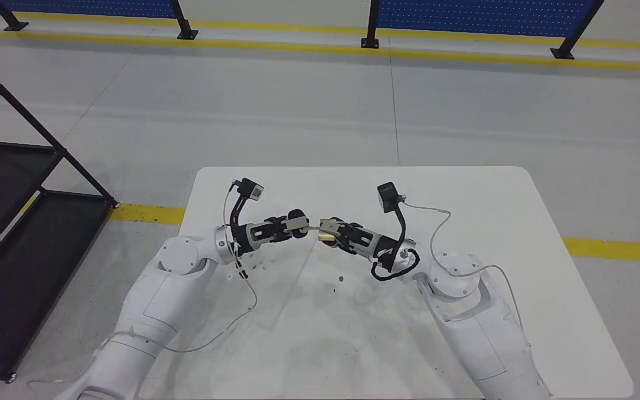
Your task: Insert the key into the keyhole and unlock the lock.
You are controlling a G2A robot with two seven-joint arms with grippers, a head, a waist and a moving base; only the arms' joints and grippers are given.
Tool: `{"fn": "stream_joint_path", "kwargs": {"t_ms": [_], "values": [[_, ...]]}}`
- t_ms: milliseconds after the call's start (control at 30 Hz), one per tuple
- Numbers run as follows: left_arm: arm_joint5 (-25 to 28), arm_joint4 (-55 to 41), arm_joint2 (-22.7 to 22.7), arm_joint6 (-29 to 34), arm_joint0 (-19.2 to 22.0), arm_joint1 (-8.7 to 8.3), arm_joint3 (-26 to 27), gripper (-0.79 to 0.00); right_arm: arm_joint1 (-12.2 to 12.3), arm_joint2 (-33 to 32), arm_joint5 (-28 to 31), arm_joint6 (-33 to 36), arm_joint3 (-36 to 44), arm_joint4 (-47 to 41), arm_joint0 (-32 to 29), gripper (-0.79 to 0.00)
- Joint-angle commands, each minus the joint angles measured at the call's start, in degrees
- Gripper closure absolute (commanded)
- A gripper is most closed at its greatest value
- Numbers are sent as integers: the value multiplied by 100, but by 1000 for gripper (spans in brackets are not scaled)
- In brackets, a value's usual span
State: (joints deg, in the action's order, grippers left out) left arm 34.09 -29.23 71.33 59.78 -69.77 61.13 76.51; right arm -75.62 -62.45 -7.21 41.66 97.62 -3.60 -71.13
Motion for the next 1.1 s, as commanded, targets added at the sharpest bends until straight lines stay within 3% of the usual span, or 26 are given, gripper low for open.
{"fn": "stream_joint_path", "kwargs": {"t_ms": [0,500,867,1067], "values": [[-2,-2,-6,7,1,1,-4,0,0,0,1,0,0,1,0,0],[27,-21,-52,-15,27,17,-61,0,0,0,1,0,0,1,0,0],[-129,8,446,216,-128,-112,88,0,0,0,1,0,0,1,0,0],[-129,8,446,216,-128,-112,88,0,0,0,1,0,0,1,0,0]]}}
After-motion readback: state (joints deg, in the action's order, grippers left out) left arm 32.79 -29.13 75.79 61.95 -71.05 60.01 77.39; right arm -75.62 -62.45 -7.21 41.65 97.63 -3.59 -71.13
